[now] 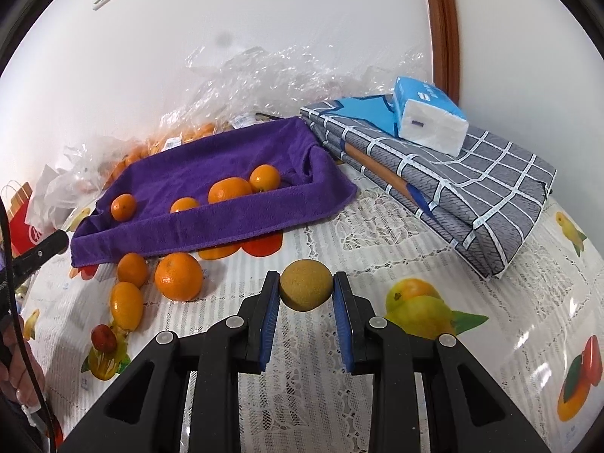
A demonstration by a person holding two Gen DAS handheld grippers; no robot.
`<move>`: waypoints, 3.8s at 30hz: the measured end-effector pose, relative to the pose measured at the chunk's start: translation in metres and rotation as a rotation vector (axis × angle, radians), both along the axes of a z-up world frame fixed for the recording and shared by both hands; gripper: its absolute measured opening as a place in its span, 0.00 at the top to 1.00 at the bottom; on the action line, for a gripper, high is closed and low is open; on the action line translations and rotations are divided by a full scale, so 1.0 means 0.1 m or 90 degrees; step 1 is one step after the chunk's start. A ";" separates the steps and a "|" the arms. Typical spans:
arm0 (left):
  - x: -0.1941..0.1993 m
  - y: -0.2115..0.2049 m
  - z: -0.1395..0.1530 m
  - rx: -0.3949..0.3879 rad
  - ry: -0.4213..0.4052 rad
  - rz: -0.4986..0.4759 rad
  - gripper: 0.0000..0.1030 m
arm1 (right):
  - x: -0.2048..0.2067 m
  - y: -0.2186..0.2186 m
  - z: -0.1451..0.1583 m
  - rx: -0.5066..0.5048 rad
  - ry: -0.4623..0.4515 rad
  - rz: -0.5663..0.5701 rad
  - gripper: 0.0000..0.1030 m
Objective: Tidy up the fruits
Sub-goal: 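Grasp another yellow-green fruit with the left tool while the right tool holds its fruit, then lower both held fruits onto the purple towel and open both tools, then withdraw from the towel and grasp a large orange with the right tool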
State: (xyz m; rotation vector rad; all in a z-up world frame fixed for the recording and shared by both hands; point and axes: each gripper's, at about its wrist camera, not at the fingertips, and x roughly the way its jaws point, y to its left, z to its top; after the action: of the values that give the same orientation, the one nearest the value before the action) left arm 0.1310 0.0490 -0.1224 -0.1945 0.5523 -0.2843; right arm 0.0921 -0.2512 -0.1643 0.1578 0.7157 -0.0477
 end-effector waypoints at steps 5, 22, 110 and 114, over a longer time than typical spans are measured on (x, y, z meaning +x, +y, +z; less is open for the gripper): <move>0.08 0.09 0.13 -0.028 0.012 0.018 0.76 | 0.05 0.07 0.18 0.010 -0.009 0.017 0.73; 0.86 0.07 0.38 -0.026 -0.032 0.095 0.76 | 1.15 0.28 0.69 -0.001 -0.110 0.038 0.73; 1.10 -0.31 -0.23 0.003 0.082 -0.036 0.69 | 1.20 0.28 0.26 -0.086 -0.066 0.027 0.46; 1.09 -0.32 -0.23 0.006 0.078 -0.038 0.68 | 1.00 0.30 0.30 -0.106 -0.066 0.016 0.46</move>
State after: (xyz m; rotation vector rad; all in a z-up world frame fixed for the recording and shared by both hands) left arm 0.2398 0.0170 -0.1449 -0.1867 0.6817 -0.3296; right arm 0.1916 -0.2216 -0.1346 -0.0076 0.6078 -0.0746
